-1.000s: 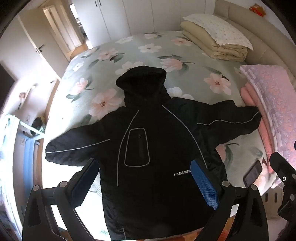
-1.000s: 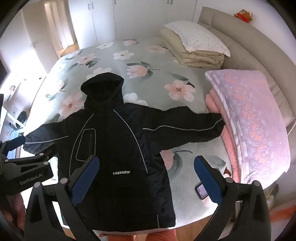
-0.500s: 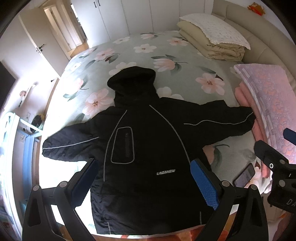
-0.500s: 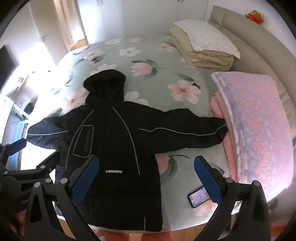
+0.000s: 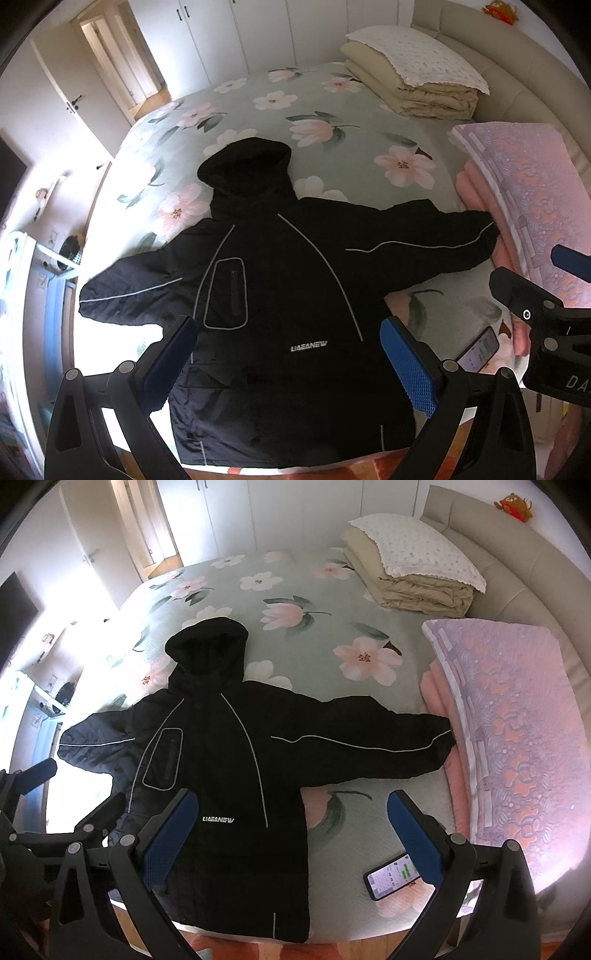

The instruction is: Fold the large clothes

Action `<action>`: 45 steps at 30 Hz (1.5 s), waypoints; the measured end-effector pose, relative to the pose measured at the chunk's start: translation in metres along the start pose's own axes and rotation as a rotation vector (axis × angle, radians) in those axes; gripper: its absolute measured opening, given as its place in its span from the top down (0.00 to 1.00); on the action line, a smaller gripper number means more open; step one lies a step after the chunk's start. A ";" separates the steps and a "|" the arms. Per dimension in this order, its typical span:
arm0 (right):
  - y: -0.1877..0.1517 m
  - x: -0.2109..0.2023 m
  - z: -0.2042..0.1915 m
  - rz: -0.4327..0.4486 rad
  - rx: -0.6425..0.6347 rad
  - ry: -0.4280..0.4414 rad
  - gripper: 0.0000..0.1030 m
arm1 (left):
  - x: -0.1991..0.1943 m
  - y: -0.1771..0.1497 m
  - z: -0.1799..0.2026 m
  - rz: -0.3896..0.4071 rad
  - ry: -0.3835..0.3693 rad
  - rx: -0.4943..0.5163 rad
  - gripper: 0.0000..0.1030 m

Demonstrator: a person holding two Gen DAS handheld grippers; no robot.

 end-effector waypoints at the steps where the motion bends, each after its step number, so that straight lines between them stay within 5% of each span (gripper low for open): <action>1: 0.000 0.000 0.001 0.001 -0.003 0.000 0.00 | 0.002 -0.002 0.004 -0.002 -0.001 -0.004 0.03; 21: -0.025 0.035 0.029 -0.060 -0.012 0.026 0.00 | 0.030 -0.025 0.009 -0.103 0.033 -0.084 0.03; 29: -0.051 0.076 0.075 -0.133 0.046 -0.010 0.00 | 0.038 -0.013 0.040 -0.089 0.062 -0.001 0.03; 36: -0.040 0.105 0.166 -0.087 0.186 -0.152 0.00 | 0.066 0.000 0.054 -0.072 0.038 -0.036 0.03; 42: -0.051 0.175 0.277 -0.033 0.406 -0.300 0.01 | 0.132 -0.006 0.079 -0.072 0.011 -0.063 0.03; 45: -0.074 0.225 0.313 -0.068 0.524 -0.335 0.12 | 0.166 -0.010 0.098 -0.066 -0.025 -0.075 0.03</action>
Point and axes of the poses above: each gripper's, at about its wrist camera, not at the fingertips, and x roughly the way its jaws point, z to its right, y to its top, the point moved 10 cm from there along x, roughly the way its jaws point, and after that the axes turned 10 degrees about z, right-handed, at the moved point
